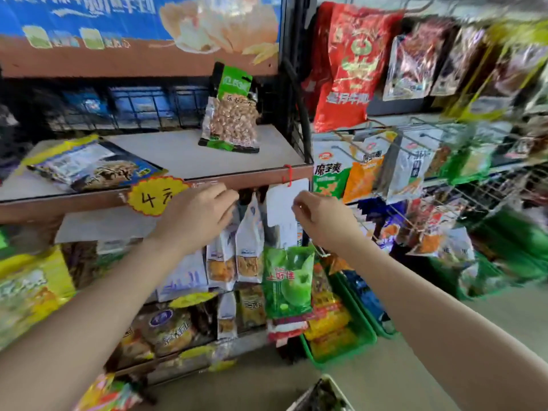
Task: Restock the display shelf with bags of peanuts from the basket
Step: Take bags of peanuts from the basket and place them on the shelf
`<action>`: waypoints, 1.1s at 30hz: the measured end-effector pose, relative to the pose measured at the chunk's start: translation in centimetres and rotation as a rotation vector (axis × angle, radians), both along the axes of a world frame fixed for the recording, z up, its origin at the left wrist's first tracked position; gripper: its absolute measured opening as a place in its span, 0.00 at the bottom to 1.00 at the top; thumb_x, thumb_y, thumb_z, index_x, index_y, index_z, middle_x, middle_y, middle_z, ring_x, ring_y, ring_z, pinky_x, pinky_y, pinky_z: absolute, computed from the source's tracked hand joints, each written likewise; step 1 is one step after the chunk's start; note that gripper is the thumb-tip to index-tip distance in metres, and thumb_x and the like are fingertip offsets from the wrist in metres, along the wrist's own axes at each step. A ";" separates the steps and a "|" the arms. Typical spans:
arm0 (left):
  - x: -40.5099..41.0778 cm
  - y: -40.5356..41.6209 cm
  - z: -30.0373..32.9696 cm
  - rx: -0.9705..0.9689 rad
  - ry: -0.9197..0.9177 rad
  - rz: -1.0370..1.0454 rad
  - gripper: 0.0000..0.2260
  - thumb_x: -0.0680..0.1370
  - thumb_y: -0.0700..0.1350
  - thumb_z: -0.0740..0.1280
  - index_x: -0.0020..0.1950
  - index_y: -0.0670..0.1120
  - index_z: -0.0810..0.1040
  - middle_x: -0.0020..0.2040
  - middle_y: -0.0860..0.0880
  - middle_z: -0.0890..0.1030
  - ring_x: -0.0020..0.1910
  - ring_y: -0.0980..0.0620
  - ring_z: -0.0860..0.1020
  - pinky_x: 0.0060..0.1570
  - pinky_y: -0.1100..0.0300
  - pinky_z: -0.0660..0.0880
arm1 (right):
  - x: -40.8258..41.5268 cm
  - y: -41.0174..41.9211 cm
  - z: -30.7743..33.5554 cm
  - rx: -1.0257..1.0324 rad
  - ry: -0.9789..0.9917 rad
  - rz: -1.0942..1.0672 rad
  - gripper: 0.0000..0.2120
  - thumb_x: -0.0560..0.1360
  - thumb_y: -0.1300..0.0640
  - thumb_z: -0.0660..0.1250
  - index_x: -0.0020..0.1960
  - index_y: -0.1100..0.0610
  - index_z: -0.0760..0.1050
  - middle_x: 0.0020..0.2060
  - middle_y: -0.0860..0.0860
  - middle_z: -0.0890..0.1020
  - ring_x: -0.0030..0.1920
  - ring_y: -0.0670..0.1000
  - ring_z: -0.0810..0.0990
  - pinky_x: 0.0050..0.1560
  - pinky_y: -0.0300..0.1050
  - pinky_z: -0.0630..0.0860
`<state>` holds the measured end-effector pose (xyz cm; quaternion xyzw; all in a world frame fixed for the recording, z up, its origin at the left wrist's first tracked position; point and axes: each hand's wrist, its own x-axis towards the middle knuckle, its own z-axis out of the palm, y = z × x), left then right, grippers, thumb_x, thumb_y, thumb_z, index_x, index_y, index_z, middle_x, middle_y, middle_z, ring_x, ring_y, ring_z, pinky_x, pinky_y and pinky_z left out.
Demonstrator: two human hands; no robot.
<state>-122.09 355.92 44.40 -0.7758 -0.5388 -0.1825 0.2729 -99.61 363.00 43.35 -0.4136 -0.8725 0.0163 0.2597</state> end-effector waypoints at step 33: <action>-30.7 1.9 2.0 -0.809 0.066 0.451 0.39 0.69 0.68 0.62 0.75 0.59 0.50 0.71 0.47 0.64 0.65 0.43 0.70 0.58 0.50 0.73 | -32.1 7.3 4.5 -0.596 -0.349 0.160 0.29 0.76 0.50 0.64 0.72 0.57 0.57 0.64 0.59 0.72 0.50 0.56 0.77 0.50 0.50 0.74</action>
